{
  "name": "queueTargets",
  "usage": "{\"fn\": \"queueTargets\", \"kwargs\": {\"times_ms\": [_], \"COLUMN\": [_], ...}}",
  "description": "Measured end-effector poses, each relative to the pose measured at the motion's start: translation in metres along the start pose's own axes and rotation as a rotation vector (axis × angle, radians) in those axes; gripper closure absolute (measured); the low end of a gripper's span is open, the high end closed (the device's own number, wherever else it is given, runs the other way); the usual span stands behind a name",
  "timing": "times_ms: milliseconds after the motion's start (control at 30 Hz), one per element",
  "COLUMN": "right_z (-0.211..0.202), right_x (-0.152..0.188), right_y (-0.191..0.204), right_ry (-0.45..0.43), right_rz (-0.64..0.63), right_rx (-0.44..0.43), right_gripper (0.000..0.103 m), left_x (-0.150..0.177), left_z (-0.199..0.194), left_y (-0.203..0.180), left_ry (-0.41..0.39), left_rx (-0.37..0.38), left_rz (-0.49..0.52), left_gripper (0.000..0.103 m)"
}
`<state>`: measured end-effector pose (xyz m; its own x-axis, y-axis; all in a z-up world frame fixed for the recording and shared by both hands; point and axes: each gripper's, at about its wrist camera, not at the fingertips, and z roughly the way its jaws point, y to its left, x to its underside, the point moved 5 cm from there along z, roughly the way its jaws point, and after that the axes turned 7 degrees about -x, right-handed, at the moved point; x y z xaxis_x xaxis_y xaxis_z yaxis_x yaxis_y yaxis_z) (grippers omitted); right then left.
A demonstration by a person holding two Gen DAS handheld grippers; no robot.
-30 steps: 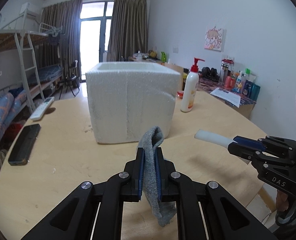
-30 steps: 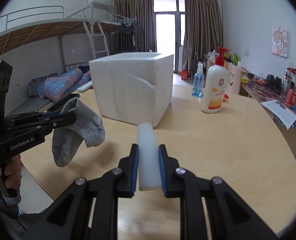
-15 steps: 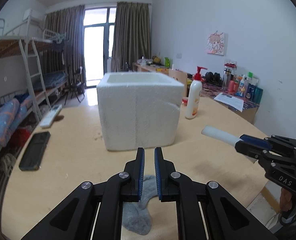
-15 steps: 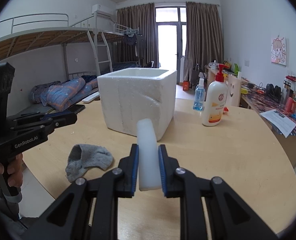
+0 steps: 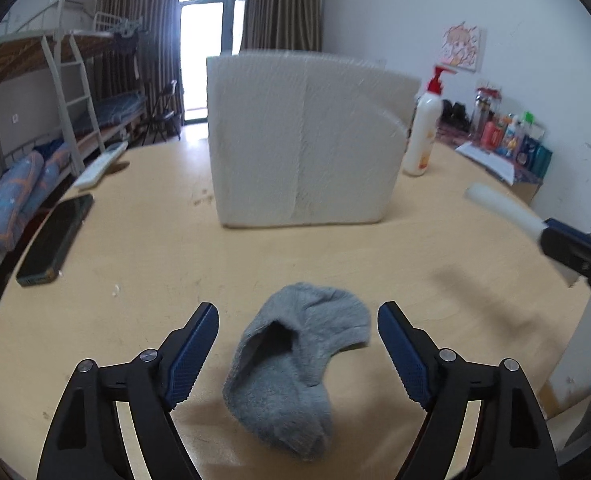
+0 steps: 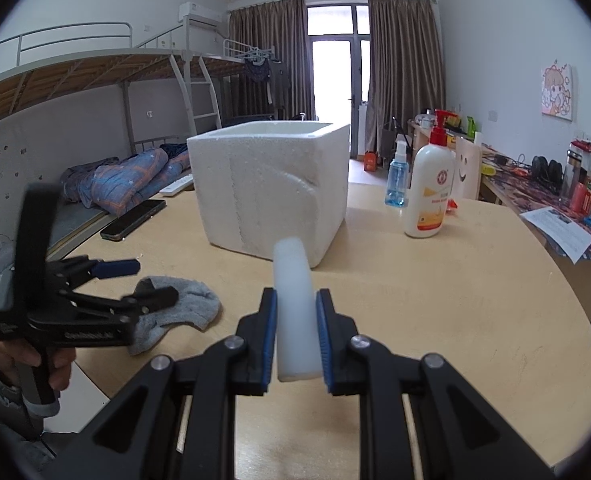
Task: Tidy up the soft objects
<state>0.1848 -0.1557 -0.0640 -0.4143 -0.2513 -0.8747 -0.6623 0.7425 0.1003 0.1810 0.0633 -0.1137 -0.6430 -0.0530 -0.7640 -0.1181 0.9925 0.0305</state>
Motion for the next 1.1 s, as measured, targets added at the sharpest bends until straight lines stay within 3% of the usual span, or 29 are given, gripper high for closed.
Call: {"fn": "queueTargets", "kwargs": {"times_ms": [400,567,633,767,933,1100], "right_z": [0.006,0.006,0.006,0.004,0.002,0.001], "right_x": [0.005,0.006,0.006,0.007,0.008,0.007], "right_y": [-0.003,-0.004,-0.004,-0.003,-0.003,-0.003], "right_ry": [0.017,0.016,0.016,0.007,0.0,-0.003], "right_rz": [0.016,0.022,0.021,0.021,0.022,0.021], "right_rx": [-0.008,-0.01,-0.012,-0.014,-0.016,-0.018], "right_gripper": [0.08,0.08,0.08,0.08,0.08,0.08], "left_x": [0.009,0.009,0.01,0.01,0.009,0.0], "left_z": [0.022,0.025,0.025,0.025,0.024,0.013], "left_y": [0.005,0.004,0.002,-0.001,-0.006,-0.007], "left_ry": [0.082,0.092,0.098,0.099,0.089,0.044], "left_rx": [-0.043,-0.06,-0.054,-0.054,-0.033,-0.009], "left_rz": [-0.012,0.002,0.009,0.03,0.057,0.06], "left_gripper": [0.021,0.035,0.051,0.065,0.091,0.092]}}
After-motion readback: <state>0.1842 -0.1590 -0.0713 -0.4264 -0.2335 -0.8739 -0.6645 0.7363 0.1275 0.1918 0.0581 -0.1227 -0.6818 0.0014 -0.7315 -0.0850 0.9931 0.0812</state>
